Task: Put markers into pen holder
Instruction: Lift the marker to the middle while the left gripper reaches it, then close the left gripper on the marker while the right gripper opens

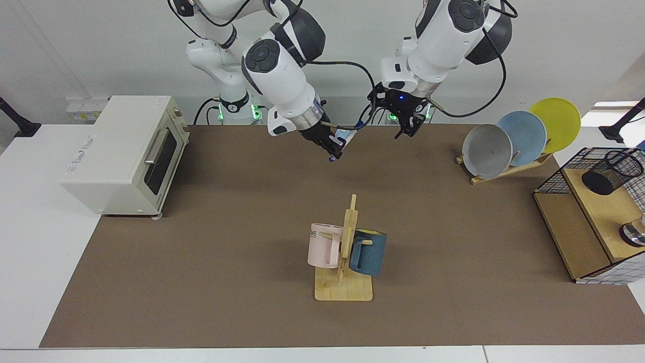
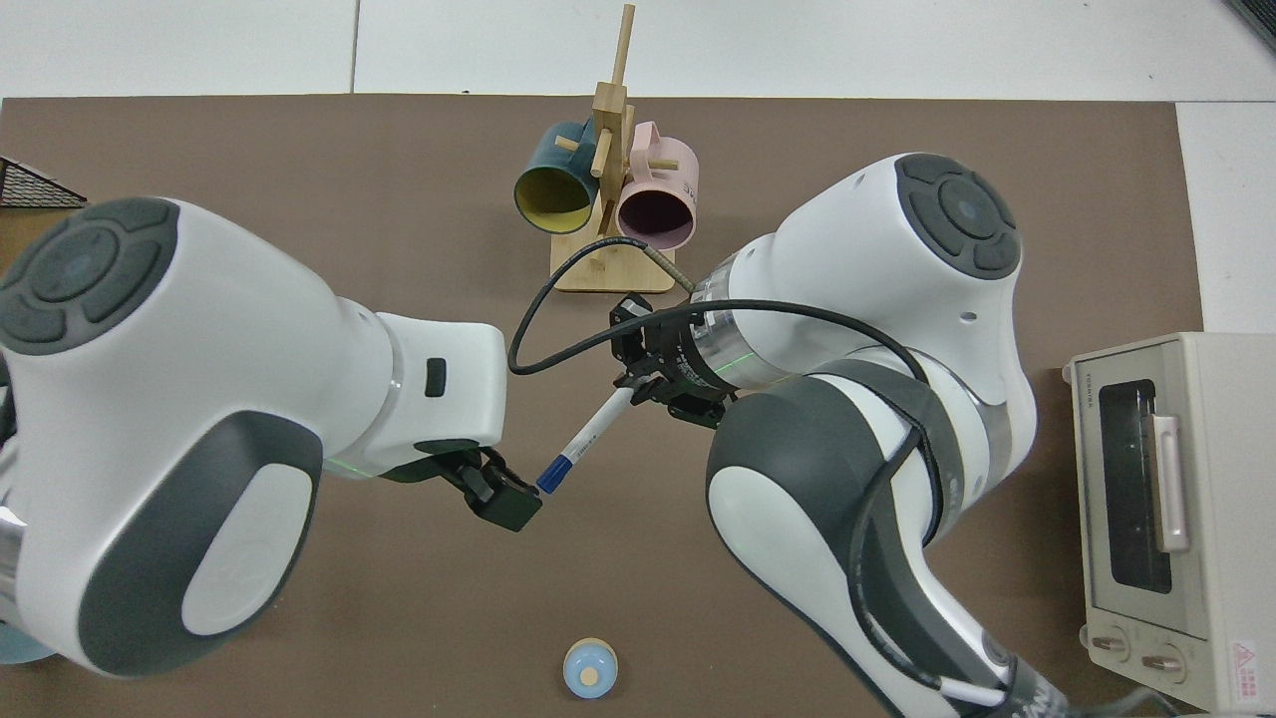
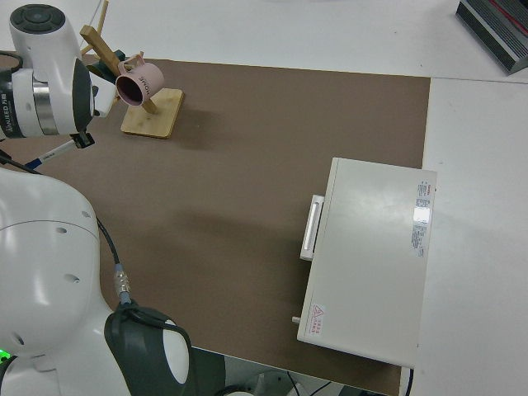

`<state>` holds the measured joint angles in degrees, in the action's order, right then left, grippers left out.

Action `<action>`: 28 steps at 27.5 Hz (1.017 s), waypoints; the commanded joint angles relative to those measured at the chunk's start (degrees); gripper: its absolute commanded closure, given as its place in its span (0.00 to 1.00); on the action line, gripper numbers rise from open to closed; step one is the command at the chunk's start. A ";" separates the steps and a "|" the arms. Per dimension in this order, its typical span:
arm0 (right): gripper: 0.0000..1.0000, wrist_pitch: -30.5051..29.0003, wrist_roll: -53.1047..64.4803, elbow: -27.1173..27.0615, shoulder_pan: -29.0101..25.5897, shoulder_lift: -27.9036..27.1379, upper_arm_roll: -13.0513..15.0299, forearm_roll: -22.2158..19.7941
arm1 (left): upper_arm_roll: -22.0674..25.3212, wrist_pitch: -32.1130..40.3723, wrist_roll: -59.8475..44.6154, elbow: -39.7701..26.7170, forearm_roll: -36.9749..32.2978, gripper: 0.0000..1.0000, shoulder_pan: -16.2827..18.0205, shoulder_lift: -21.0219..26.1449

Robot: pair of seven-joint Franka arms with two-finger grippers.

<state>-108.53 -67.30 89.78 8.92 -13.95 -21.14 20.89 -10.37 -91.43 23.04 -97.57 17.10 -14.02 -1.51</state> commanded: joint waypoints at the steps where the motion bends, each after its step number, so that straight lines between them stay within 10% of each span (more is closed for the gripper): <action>1: 1.00 -0.98 -4.59 0.22 1.01 -0.11 -0.22 1.52 | -0.88 0.55 0.43 -1.40 1.45 0.00 -0.57 -2.18; 16: 1.00 3.58 -8.02 0.13 1.71 0.24 -0.13 4.16 | -1.67 0.03 1.04 -3.06 1.36 0.02 -0.57 -2.62; 28: 1.00 5.43 -9.34 -0.31 1.54 -0.11 -0.13 4.33 | -1.67 -0.15 0.78 -4.74 1.36 0.25 -0.57 -3.68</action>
<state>-104.22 -75.05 89.93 10.92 -14.02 -21.15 23.83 -12.56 -91.37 23.24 -99.48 17.61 -14.15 -2.69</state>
